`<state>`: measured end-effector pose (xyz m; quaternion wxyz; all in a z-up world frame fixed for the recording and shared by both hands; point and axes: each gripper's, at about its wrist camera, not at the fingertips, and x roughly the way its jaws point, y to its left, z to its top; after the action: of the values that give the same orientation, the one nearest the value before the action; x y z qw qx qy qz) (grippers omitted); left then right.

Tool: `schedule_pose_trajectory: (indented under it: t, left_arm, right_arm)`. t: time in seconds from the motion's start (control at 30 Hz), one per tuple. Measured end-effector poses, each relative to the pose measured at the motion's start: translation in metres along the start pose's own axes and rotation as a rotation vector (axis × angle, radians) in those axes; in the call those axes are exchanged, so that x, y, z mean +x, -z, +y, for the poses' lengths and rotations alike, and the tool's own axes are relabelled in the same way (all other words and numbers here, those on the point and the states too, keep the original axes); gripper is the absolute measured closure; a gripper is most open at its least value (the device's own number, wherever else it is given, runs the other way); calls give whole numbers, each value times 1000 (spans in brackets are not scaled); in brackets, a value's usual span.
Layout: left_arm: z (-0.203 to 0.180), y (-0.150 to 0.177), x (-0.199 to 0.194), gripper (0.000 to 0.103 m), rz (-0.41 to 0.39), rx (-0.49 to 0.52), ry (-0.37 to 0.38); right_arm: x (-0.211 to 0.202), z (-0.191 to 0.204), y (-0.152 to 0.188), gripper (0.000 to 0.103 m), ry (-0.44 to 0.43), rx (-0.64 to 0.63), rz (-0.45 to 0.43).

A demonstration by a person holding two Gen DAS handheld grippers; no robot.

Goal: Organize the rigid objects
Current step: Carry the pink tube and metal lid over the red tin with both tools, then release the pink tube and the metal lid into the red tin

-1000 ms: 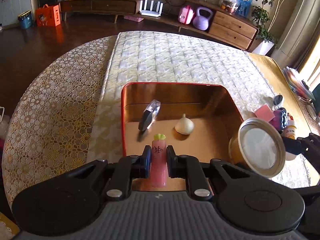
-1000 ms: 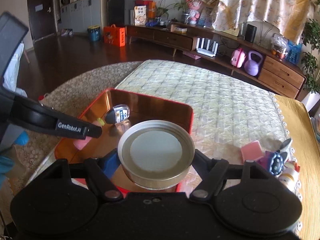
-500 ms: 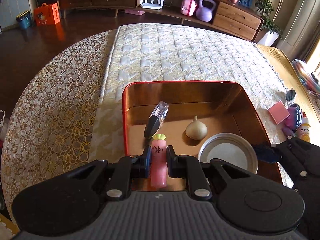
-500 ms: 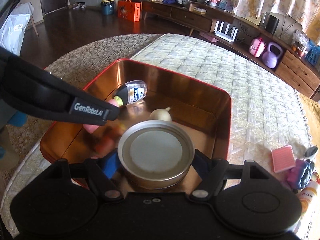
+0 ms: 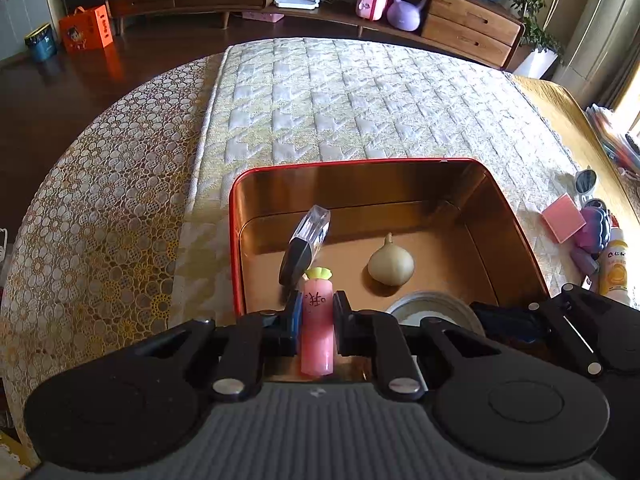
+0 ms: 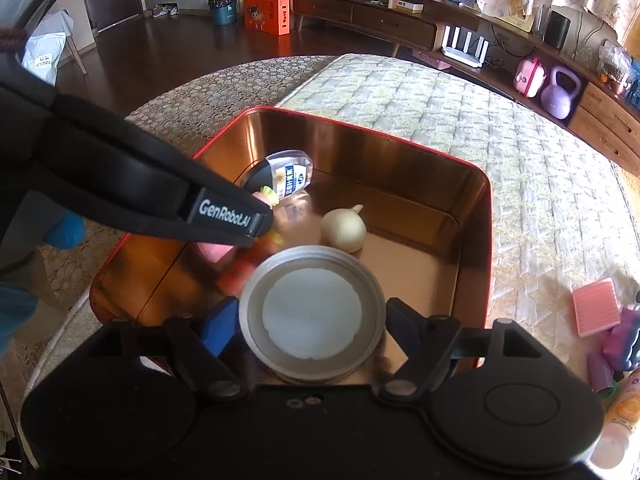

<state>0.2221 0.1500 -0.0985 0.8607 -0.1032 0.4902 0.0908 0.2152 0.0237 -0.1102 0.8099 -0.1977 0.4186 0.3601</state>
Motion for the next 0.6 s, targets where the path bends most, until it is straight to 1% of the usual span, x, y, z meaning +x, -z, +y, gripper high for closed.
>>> schedule_pose_trajectory:
  t: [0.1,0.23,0.37,0.6]
  left_arm:
    - [2,1,-1,87,2,-10,8]
    - [3,2,-5,87,-2,-14,-1]
    - [3,5,-12,87,-5,-15,1]
    - [-5,13,-29,87,-26,18,11]
  right_arm:
    - [-4,-1,1,22,-4,3,-10]
    - [-12,-3,4,20,-9,21,-29]
    - [-27,-5,6,20,-25,40,-59]
    - [-52,-6,13,19,-34,75,-112]
